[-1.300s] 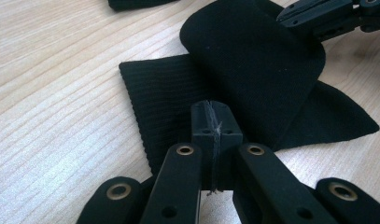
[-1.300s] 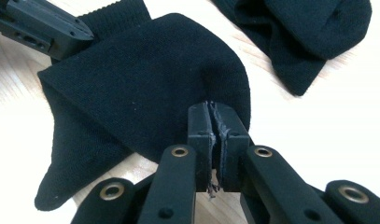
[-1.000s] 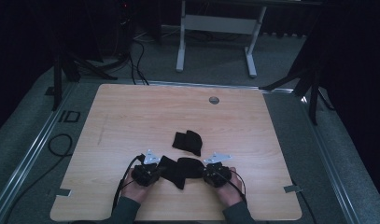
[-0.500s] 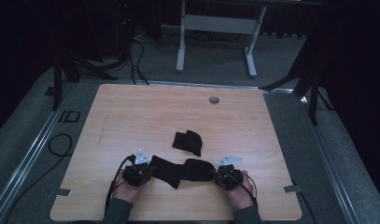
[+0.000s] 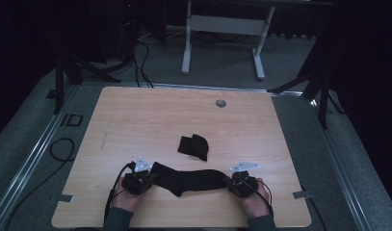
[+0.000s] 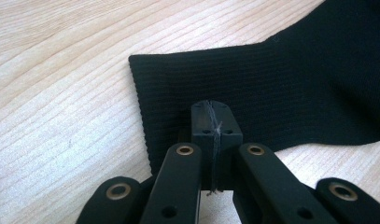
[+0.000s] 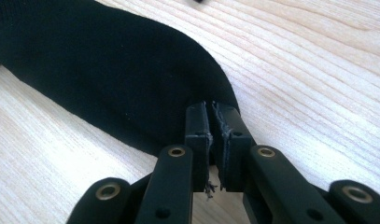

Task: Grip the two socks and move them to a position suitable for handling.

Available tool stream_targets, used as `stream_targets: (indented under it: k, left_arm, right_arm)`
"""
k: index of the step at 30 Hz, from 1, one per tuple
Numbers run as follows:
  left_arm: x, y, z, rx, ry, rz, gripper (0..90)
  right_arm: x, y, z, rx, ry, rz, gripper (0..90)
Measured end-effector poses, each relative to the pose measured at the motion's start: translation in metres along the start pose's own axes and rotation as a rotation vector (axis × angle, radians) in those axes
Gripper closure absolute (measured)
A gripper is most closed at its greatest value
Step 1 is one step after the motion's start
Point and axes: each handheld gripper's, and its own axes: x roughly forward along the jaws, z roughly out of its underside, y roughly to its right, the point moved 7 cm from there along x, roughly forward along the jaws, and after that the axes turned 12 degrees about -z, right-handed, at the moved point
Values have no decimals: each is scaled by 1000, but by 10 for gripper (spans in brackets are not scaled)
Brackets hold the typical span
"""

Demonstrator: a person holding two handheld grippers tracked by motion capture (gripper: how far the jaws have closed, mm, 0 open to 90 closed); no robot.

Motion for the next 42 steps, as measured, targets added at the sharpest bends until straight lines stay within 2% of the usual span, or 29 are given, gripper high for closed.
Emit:
stream_targets:
  k: [3,5,6,7,9,13,16,18,19,23,24,25,28,29,30,33,34,36,37,42]
  left_arm:
    - [0,0,-1,-7,8,10,886]
    - [0,1,-2,-11,12,24,787]
    - [0,2,-2,-11,11,34,787]
    - [-1,4,-4,1,22,44,745]
    - [-2,6,-6,10,37,51,717]
    - [-4,9,-9,11,59,69,689]
    - [-4,10,-10,13,75,69,678]
    - [-4,10,-11,11,76,67,677]
    - [-2,9,-11,10,72,60,673]
    - [-1,8,-11,11,68,50,671]
    - [-1,8,-11,12,68,46,671]
    - [-1,7,-11,7,69,42,671]
    - [-2,6,-12,2,72,39,671]
    - [-2,6,-12,-2,72,36,671]
    - [-2,5,-12,-7,72,30,671]
    - [-4,4,-13,-13,78,26,674]
    - [-4,3,-14,-20,86,27,677]
    - [-4,3,-14,-20,86,27,680]
    - [-5,3,-16,-23,91,25,689]
    - [-3,2,-21,-14,85,18,696]
  right_arm:
    - [0,-1,-1,8,-2,-4,815]
    - [1,-2,-2,10,5,-22,778]
    - [1,-2,-2,10,5,-22,778]
    - [1,-5,-5,1,11,-24,753]
    - [-1,-8,-11,-2,37,-34,702]
    - [-5,-9,-22,-4,69,-25,676]
    - [-6,-10,-41,-39,85,-11,656]
    - [-6,-10,-41,-39,85,-11,656]
    - [0,-8,-62,-78,80,0,635]
    - [16,-4,-87,-95,60,18,608]
    - [16,-4,-87,-95,60,18,608]
    - [26,-2,-100,-106,51,31,614]
    - [37,0,-112,-109,35,34,633]
    - [37,0,-112,-109,35,34,633]
    - [47,5,-117,-113,8,49,641]
    - [56,10,-118,-102,-17,56,647]
    - [67,17,-116,-89,-50,62,656]
    - [70,19,-115,-85,-62,62,656]
    - [78,21,-111,-70,-78,52,687]
    - [79,16,-110,-82,-84,39,703]
